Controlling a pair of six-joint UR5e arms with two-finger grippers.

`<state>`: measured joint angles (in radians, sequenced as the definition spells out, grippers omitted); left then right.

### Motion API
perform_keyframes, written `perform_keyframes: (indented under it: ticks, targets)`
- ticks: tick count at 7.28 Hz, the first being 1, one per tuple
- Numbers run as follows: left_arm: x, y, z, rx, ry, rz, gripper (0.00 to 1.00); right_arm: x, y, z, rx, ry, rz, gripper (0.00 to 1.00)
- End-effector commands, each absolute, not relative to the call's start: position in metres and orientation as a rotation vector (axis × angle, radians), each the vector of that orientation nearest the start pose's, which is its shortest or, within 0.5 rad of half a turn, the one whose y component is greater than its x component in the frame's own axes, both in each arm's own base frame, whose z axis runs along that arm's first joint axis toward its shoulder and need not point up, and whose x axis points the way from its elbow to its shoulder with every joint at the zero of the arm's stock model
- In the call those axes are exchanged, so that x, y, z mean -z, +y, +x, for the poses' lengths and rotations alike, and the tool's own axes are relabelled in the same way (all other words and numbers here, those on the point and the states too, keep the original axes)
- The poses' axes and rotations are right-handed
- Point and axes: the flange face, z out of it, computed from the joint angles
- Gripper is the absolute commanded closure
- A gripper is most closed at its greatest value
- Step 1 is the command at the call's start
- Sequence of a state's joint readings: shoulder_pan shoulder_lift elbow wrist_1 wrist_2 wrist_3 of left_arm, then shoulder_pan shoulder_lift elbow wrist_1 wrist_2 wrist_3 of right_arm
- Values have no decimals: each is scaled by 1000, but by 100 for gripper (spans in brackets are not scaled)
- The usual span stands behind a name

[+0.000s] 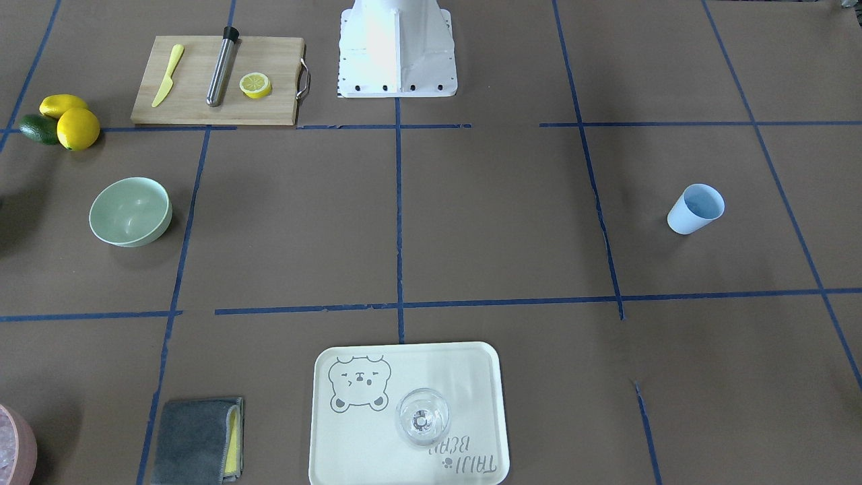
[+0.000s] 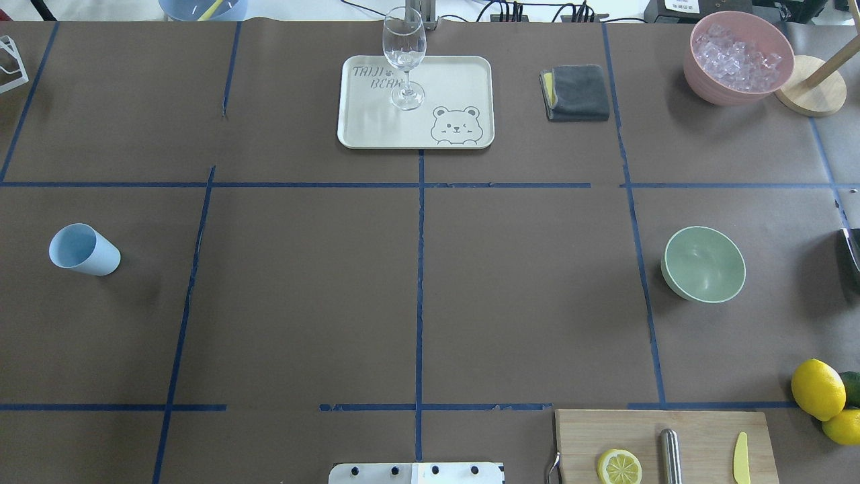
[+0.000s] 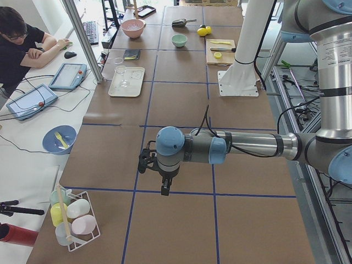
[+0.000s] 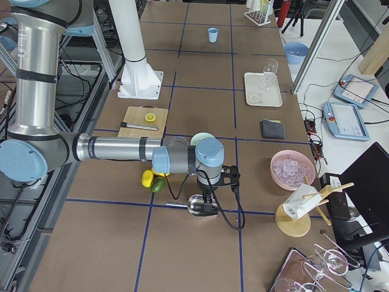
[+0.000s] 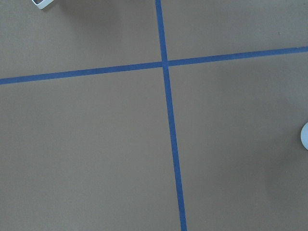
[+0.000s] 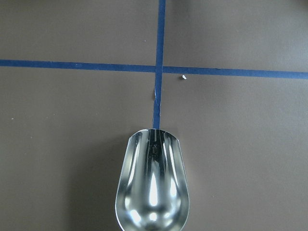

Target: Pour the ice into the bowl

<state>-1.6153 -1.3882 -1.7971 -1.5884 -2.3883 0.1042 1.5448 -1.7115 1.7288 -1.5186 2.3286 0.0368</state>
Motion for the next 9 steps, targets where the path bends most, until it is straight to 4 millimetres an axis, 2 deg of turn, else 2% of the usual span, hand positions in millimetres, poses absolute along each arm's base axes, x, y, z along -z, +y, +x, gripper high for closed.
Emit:
perform_keyframes:
  ticks: [1, 5, 6, 7, 8, 9]
  targets:
    - [-622, -416, -79, -87, 810, 128, 0, -641, -439, 51, 19, -759, 41, 0]
    - [-616, -418, -79, -99, 811, 157, 0, -633, -446, 47, 35, -756, 56, 0]
    - [-616, -418, -79, -101, 811, 160, 0, -625, -452, 29, 84, -760, 79, 0]
    - [-615, -418, -78, -103, 811, 161, 0, -605, -468, 4, 178, -762, 183, 0]
    - [-615, -419, -79, -103, 810, 165, 0, -584, -484, -2, 226, -772, 282, 0]
    - [-614, -419, -79, -110, 809, 178, 0, -571, -487, -3, 256, -784, 383, 0]
